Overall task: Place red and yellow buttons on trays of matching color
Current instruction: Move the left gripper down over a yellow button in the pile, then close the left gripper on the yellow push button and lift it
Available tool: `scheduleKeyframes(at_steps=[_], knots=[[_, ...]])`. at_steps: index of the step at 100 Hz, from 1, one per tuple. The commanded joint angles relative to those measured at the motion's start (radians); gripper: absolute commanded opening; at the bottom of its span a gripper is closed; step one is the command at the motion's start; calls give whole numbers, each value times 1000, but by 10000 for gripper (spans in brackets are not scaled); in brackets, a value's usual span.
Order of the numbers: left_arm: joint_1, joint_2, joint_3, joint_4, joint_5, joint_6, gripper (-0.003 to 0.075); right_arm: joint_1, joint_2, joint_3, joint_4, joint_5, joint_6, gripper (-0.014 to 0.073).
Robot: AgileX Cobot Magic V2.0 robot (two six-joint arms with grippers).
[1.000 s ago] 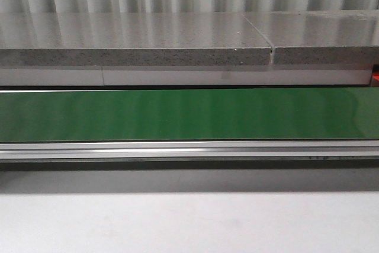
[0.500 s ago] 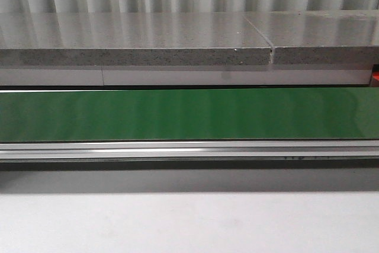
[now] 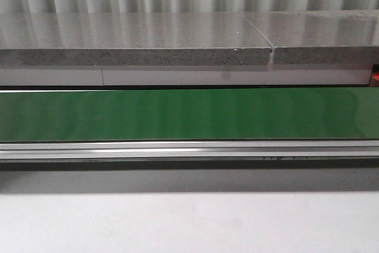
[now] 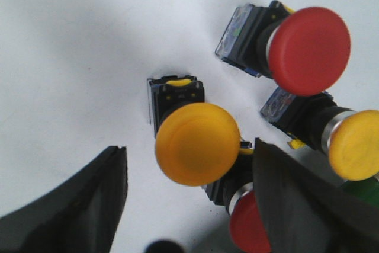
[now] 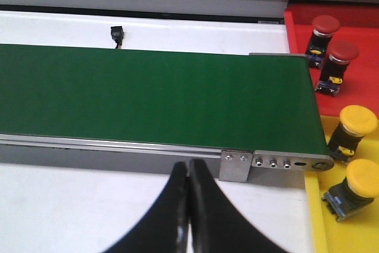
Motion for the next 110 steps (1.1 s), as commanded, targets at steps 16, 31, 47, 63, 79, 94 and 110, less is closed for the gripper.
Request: scheduleKeyframes(at_steps=[16, 31, 47, 63, 79, 94, 110], knots=[[0, -10, -30, -30, -9, -10, 440, -3, 6, -24, 10, -75, -9, -71], [0, -1, -30, -30, -9, -10, 440, -3, 6, -24, 10, -75, -9, -71], [0, -1, -30, -30, -12, -10, 409, -3, 6, -24, 10, -75, -9, -71], [0, -1, -30, -30, -17, -10, 283, -3, 6, -24, 10, -75, -9, -71], [0, -5, -40, -30, -17, -1, 211, -3, 6, -24, 10, -75, -9, -71], [0, -38, -68, -26, -12, 44, 209, -3, 6, -24, 10, -75, -9, -71], [0, -107, -81, -19, 39, 154, 208, -3, 6, -24, 10, -75, -9, -71]])
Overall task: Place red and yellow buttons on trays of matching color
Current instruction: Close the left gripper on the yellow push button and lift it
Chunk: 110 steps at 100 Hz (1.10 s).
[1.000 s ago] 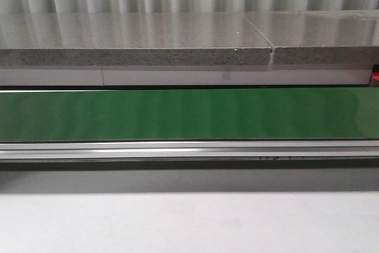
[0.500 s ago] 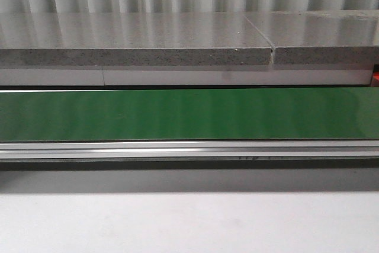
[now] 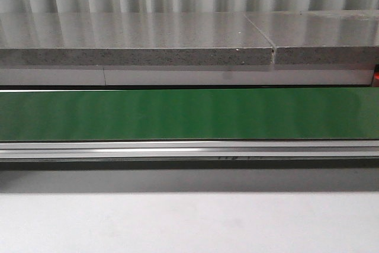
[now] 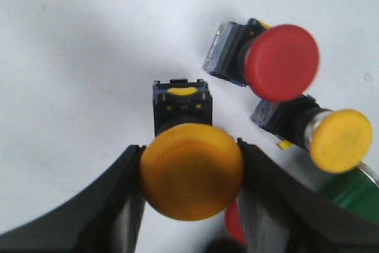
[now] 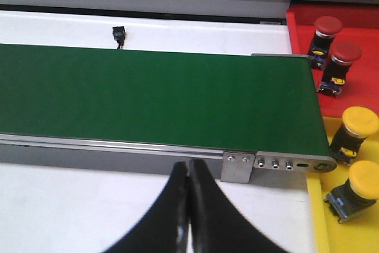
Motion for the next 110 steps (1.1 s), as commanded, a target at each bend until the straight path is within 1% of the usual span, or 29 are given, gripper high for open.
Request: scheduleKeyframes(at_steps=[1, 15, 32, 37, 44, 67, 91, 100, 110], knots=[[0, -101, -36, -10, 25, 68, 209, -3, 6, -24, 10, -75, -9, -71], [0, -154, -36, -1, 67, 140, 208, -3, 6, -24, 10, -75, -9, -71], [0, -216, -36, 9, 110, 184, 208, -3, 6, -24, 10, -75, -9, -71], [-7, -229, -34, 5, 139, 223, 208, -3, 6, -24, 10, -75, -9, -71], [-24, -259, -15, 5, 163, 241, 208, -3, 6, -24, 10, -75, -9, -71], [-132, -348, 83, 7, 99, 255, 209, -3, 6, -24, 10, -75, -9, -71], [-271, -337, 125, 9, 86, 255, 209, -3, 6, -24, 10, -75, -9, -71], [-306, -321, 125, 9, 81, 255, 209, -3, 6, -24, 10, -75, -9, -71], [-339, -293, 125, 19, 107, 255, 209, -3, 6, -24, 10, -75, -9, -71]])
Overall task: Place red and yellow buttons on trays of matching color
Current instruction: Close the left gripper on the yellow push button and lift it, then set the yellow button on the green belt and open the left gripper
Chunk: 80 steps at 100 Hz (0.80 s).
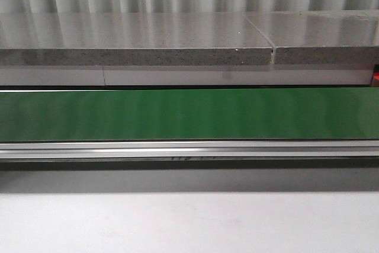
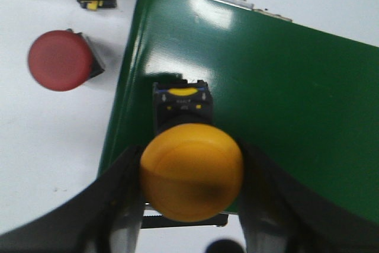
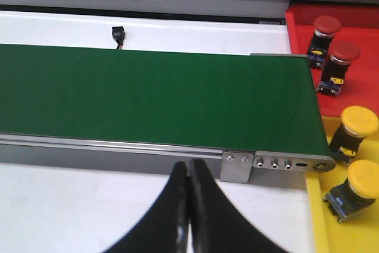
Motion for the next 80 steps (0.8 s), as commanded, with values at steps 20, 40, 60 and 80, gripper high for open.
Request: scheduleKeyframes(at_steps=[20, 40, 60, 80], knots=[[-51, 19, -23, -3, 6, 3, 209, -3, 6, -24, 10, -75, -9, -71], [-51, 17, -30, -9, 4, 6, 340, -3, 6, -24, 10, -75, -9, -71], [-52, 13, -30, -105, 2, 21, 589, -3, 6, -24, 10, -75, -9, -71], [-52, -11, -48, -189, -53, 40, 585, -3, 6, -24, 10, -75, -9, -71]])
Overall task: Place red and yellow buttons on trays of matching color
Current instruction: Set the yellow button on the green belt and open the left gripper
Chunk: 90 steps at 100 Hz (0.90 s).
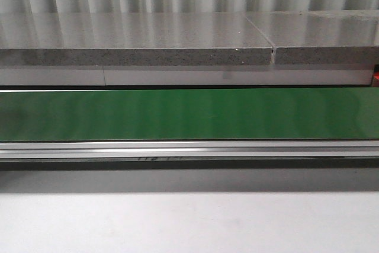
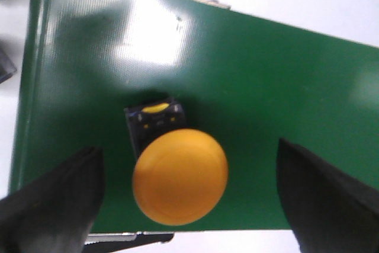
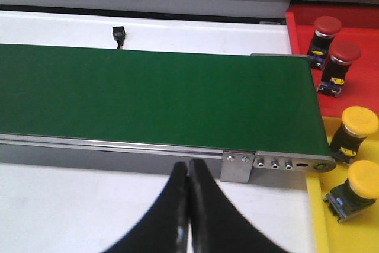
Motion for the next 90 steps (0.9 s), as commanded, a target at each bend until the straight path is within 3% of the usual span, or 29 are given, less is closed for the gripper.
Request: scheduleKeyframes(at_steps=[1, 26, 53, 90], knots=[[-9, -64, -47, -57, -33, 12, 585, -3, 6, -24, 10, -75, -9, -71], [26, -64, -124, -46, -29, 5, 585, -3, 6, -24, 10, -75, -9, -71], [71, -64, -124, 223, -21, -150, 585, -3, 6, -24, 10, -75, -9, -71], [141, 23, -124, 261, 14, -158, 585, -3, 6, -24, 10, -75, -9, -71]])
